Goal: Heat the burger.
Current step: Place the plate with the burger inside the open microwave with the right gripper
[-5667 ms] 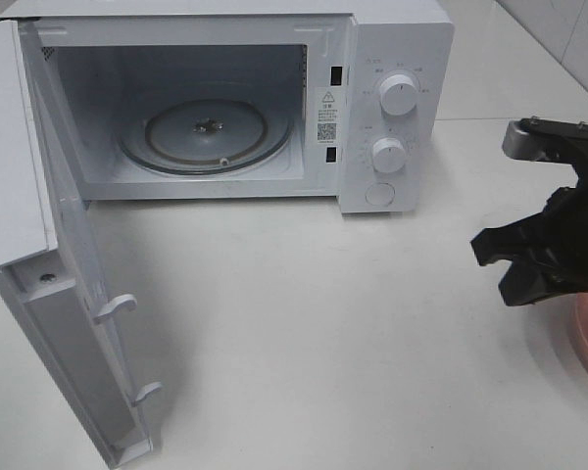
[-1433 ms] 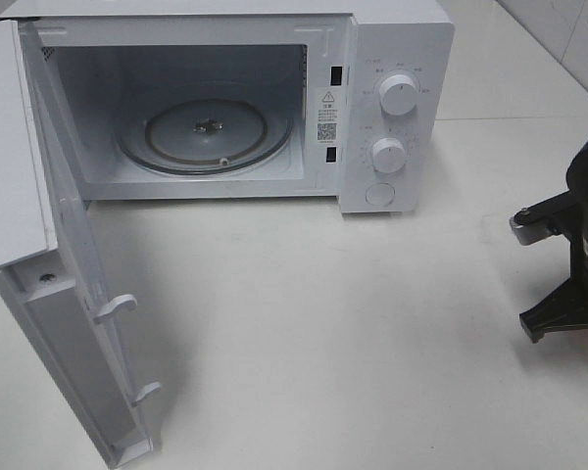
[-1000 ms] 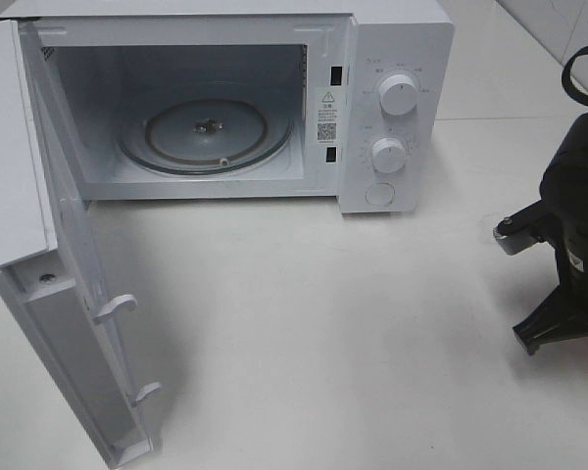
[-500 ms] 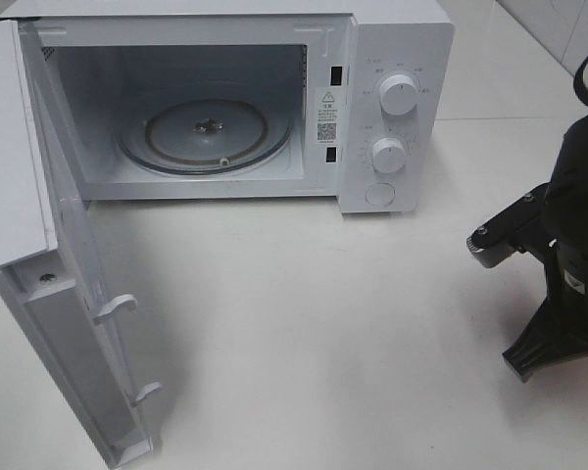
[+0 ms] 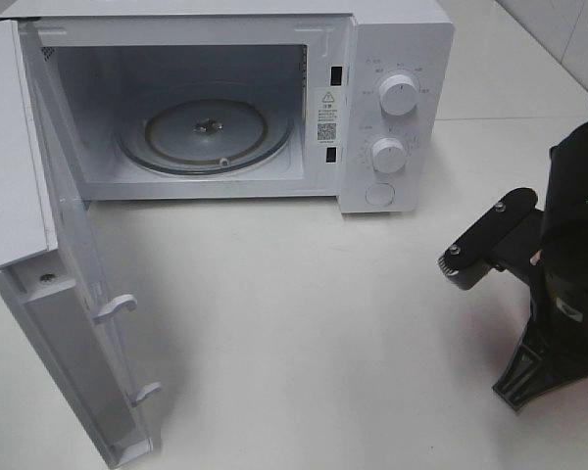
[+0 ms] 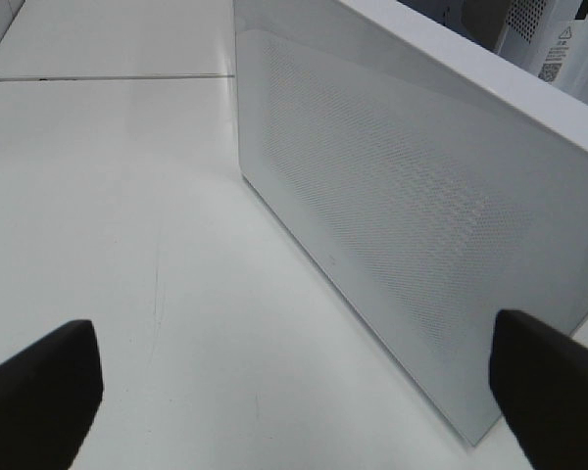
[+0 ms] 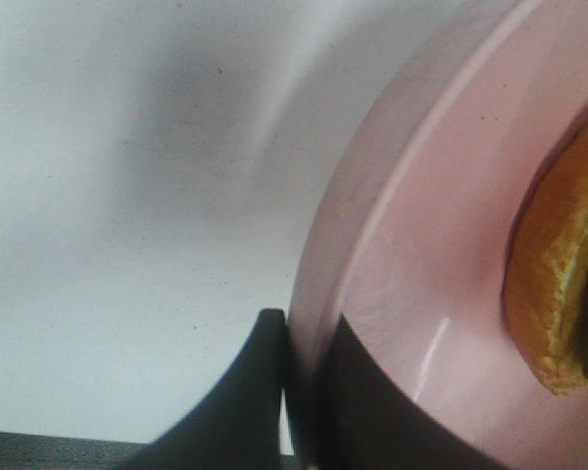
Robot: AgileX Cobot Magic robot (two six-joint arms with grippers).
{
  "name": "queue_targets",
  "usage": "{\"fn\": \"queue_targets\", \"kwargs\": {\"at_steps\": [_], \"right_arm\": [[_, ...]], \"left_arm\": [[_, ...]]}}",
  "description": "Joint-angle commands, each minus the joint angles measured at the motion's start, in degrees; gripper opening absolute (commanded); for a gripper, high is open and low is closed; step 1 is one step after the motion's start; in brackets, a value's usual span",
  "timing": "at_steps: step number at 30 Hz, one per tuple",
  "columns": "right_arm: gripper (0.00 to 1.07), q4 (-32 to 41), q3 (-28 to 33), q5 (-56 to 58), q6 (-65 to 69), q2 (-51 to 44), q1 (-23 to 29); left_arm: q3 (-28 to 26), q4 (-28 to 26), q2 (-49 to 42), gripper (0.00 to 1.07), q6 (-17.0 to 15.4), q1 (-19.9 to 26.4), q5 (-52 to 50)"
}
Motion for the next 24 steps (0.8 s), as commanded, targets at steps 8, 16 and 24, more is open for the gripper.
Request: {"fn": "queue_targets", "kwargs": {"at_steps": [8, 16, 24], "right_arm": [[0.01, -3.0, 0.3, 4.4, -0.5, -0.7, 9.7], [0.02, -4.0, 0.3, 5.4, -1.5, -0.7, 16.3], [0.02, -5.8, 0.3, 5.8, -2.9, -0.7, 22.5]], "left_arm": [[0.1, -0.2, 0.1, 1.0, 0.1, 0.2, -0.1], [0.1, -0.2, 0.1, 1.0, 0.1, 0.2, -0.1], [0.1, -0.2, 0.1, 1.0, 0.1, 0.2, -0.1]]}}
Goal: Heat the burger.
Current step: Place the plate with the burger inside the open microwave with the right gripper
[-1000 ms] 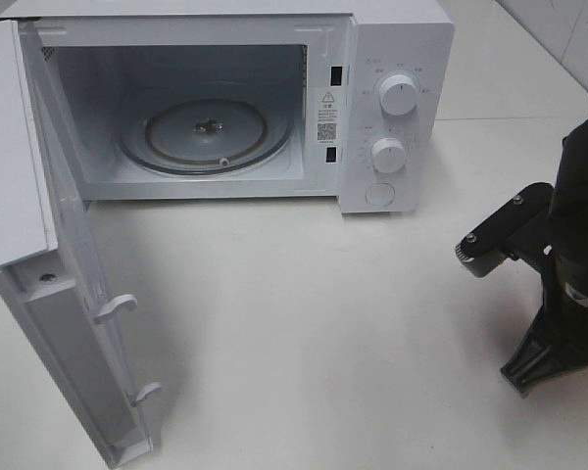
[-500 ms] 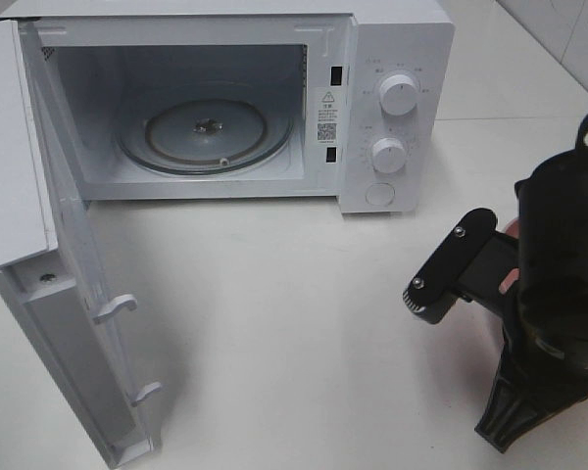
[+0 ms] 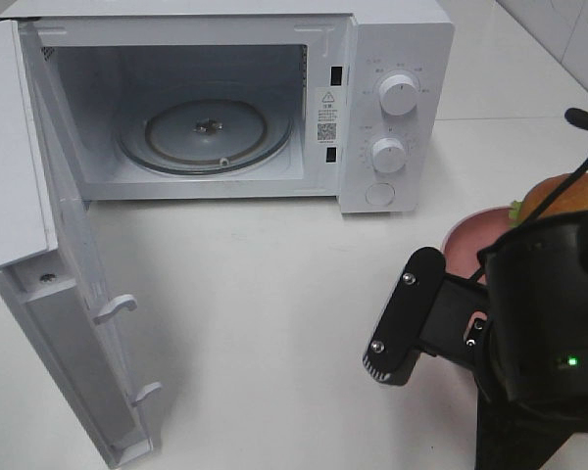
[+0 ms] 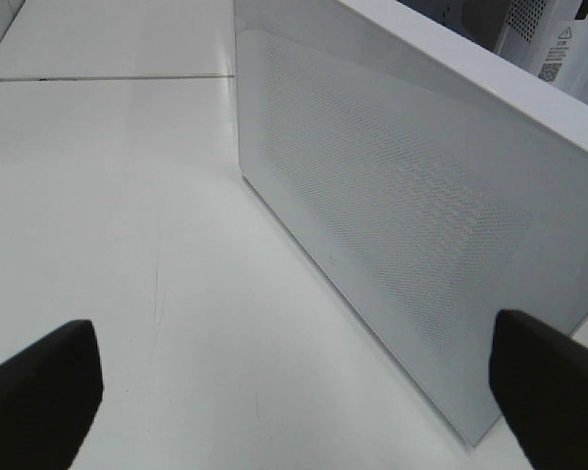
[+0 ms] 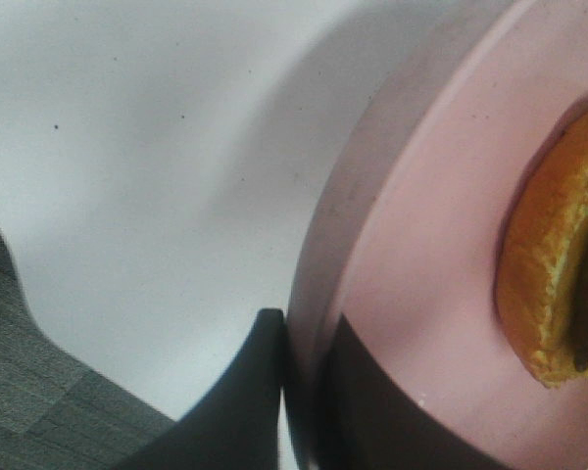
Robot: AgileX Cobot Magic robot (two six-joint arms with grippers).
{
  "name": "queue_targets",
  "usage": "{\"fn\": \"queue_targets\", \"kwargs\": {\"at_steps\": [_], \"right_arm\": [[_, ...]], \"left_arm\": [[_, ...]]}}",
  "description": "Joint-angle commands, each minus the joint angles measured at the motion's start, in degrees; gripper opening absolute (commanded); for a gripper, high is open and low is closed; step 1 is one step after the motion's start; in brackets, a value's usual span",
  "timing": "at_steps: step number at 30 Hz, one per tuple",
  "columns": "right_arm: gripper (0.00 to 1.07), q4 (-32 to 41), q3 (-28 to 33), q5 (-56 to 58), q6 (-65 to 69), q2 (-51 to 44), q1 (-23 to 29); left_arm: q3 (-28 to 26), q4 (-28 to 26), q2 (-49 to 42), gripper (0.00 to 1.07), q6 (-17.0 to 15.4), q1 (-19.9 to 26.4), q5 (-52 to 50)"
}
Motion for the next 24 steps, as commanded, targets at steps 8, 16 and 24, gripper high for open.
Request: {"fn": "queue_targets", "kwargs": {"at_steps": [8, 16, 24], "right_arm": [[0.02, -5.3, 0.3, 2.5, -2.9, -0.4, 6.2], [0.03, -8.2, 0.2, 1.5, -5.2, -0.4, 9.5], [0.03, -8.3, 0.2, -3.5, -10.1, -0.4, 9.5]], "left_arm": [[0.1, -0.2, 0.1, 1.0, 0.1, 0.2, -0.1], [0.1, -0.2, 0.1, 1.0, 0.1, 0.2, -0.1], [0.1, -0.2, 0.1, 1.0, 0.1, 0.2, -0.1]]}}
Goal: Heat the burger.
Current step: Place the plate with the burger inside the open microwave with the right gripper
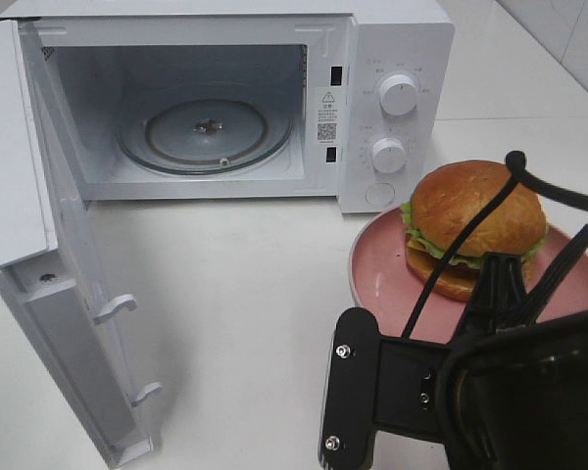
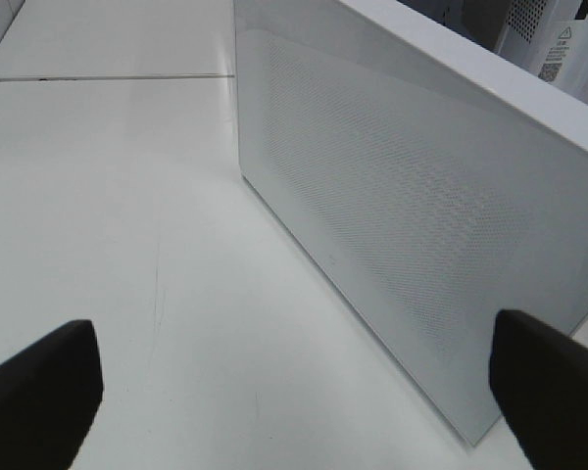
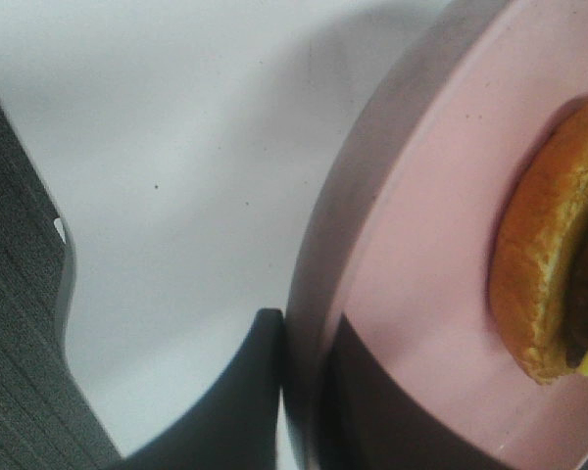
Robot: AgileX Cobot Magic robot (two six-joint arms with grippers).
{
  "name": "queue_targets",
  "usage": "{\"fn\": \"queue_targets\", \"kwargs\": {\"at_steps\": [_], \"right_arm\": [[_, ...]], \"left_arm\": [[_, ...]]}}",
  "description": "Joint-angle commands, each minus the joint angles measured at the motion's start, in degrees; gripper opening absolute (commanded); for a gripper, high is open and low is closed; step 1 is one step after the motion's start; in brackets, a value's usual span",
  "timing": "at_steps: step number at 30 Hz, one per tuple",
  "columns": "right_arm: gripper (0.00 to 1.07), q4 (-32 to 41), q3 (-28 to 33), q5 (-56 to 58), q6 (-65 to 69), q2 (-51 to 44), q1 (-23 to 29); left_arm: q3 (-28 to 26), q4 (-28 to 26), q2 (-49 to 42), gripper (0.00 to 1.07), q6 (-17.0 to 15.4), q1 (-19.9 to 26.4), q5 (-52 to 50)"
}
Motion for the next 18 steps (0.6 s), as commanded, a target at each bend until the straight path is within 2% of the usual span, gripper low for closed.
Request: {"fn": "queue_targets", "kwargs": {"at_steps": [1, 18], "right_arm": [[0.03, -4.0, 0.2, -0.8, -3.0, -0.4, 0.1], [0.04, -16.0, 0.2, -9.4, -10.0, -0.4, 0.1]], "left_arm": [[0.1, -0.2, 0.1, 1.0, 0.1, 0.2, -0.1], [0.1, -0.2, 0.1, 1.0, 0.1, 0.2, -0.1]]}}
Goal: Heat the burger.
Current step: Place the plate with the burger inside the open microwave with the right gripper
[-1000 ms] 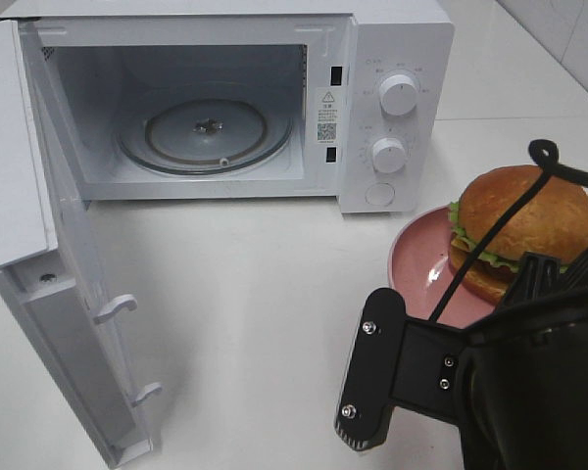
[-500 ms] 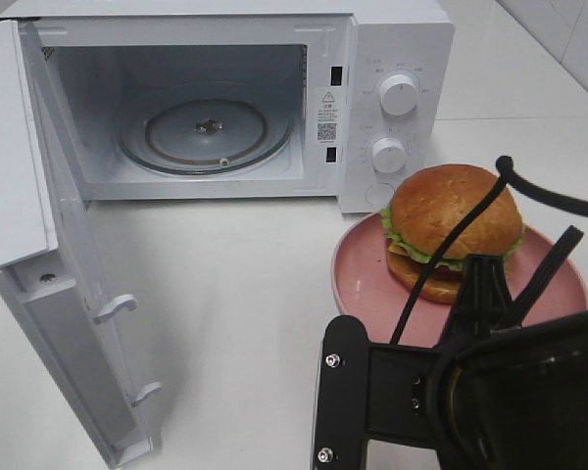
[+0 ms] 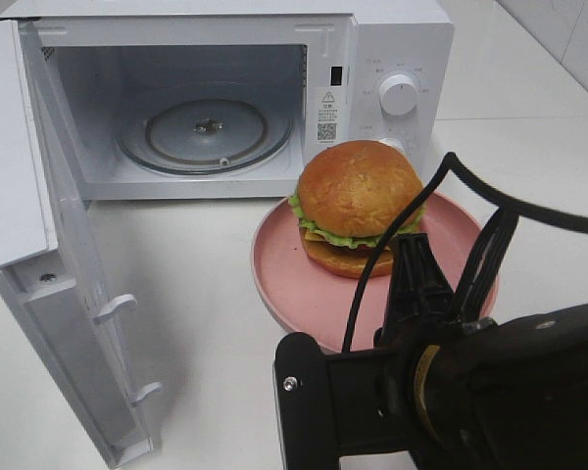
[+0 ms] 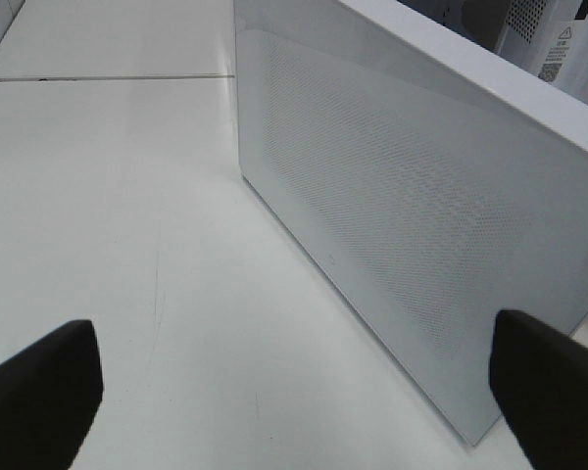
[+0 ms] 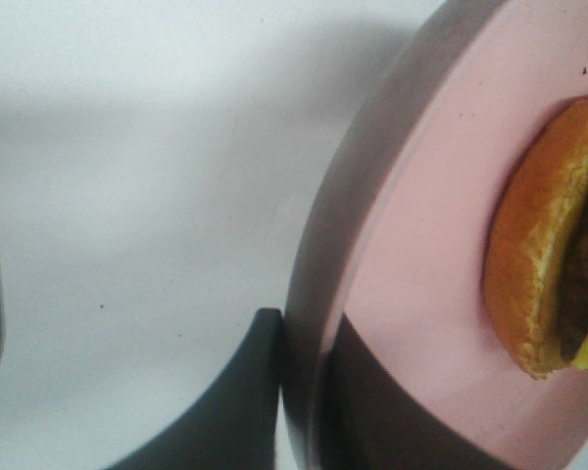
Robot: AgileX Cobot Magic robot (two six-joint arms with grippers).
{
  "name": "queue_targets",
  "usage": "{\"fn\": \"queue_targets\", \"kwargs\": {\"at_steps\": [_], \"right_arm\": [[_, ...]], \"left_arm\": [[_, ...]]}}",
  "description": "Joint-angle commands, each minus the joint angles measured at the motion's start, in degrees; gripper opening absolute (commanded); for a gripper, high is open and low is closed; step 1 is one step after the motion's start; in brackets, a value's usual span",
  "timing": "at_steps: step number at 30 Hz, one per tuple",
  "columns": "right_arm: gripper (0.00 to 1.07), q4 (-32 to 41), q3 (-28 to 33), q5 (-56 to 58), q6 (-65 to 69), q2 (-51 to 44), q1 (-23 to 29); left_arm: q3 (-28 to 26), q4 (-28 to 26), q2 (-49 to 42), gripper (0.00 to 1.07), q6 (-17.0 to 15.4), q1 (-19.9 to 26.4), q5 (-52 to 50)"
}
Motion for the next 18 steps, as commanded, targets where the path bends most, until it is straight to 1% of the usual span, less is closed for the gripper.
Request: {"fn": "queue_targets", "kwargs": {"at_steps": [1, 5, 11, 13, 16, 18], "right_arm": [[0.04, -6.0, 0.2, 0.7, -0.6, -0.4, 0.0], [0.04, -6.1, 0.2, -0.2, -0.6, -0.4, -0.1], [0.05, -8.0, 0.2, -5.4, -1.7, -0.4, -0.9], [0.02, -9.2, 0.2, -8.3, -2.6, -0.4, -2.1], [0.0, -9.6, 0.2, -9.5, -3.4, -0.4, -3.2], [0.0, -10.6, 0.2, -12.4, -5.5, -0.4, -6.2]], "left_arm": [[0.1, -0.2, 0.1, 1.0, 0.1, 0.2, -0.1], [0.1, -0.2, 0.1, 1.0, 0.1, 0.2, -0.1], [0.1, -0.2, 0.1, 1.0, 0.1, 0.2, -0.1], [0.1, -0.2, 0.1, 1.0, 0.1, 0.2, -0.1], [0.1, -0.2, 0.1, 1.0, 0.1, 0.2, -0.1], [0.1, -0.2, 0.1, 1.0, 0.1, 0.2, -0.1]]}}
